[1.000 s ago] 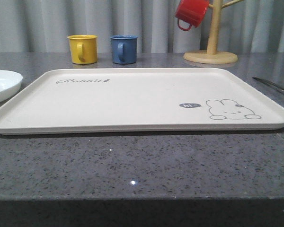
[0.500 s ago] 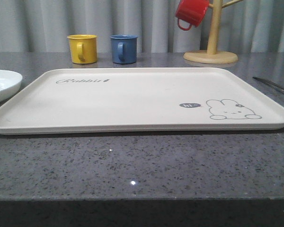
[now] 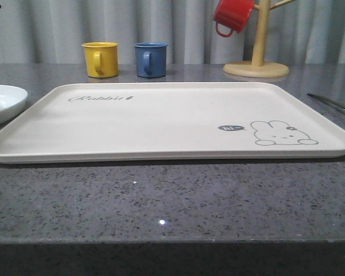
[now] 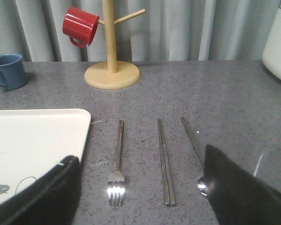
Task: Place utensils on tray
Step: 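Grasp the white plate with the left gripper and set it on the tray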
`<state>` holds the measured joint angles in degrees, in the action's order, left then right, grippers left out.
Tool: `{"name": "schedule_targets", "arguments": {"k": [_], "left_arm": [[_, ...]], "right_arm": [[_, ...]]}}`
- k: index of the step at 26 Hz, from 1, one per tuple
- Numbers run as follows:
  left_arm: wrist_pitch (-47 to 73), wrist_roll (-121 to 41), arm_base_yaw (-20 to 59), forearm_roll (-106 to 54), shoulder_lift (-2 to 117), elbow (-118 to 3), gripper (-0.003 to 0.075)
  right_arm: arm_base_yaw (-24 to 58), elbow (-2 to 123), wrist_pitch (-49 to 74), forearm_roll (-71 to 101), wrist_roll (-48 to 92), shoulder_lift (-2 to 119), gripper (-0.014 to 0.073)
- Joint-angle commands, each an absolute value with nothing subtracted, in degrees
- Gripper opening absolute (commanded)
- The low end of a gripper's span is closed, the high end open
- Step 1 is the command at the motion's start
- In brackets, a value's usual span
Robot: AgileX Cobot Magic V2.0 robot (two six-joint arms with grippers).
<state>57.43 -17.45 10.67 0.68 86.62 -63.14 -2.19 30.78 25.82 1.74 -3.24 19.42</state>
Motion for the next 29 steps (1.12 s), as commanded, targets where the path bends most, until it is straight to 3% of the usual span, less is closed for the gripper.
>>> {"name": "schedule_targets", "arguments": {"k": [1, 4, 5, 16, 29], "left_arm": [[56.67, -17.54, 11.21, 0.83, 85.0, -64.89, 0.0157], [56.56, -17.54, 11.21, 0.95, 85.0, -64.89, -0.0004], [56.56, -17.54, 11.21, 1.19, 85.0, -64.89, -0.0017], [57.8, -17.54, 14.71, 4.4, 79.83, -73.75, -0.0018], [59.65, -17.26, 40.71, 6.37, 88.77, -87.39, -0.0018]], "right_arm": [[-2.53, 32.84, 21.17, 1.03, -2.89, 20.34, 0.057], [-2.53, 32.84, 21.17, 1.03, -2.89, 20.34, 0.057], [-2.53, 32.84, 21.17, 1.03, -2.89, 20.34, 0.057], [-2.53, 32.84, 21.17, 1.03, -2.89, 20.34, 0.057], [-2.53, 32.84, 21.17, 1.03, -2.89, 20.34, 0.057]]}}
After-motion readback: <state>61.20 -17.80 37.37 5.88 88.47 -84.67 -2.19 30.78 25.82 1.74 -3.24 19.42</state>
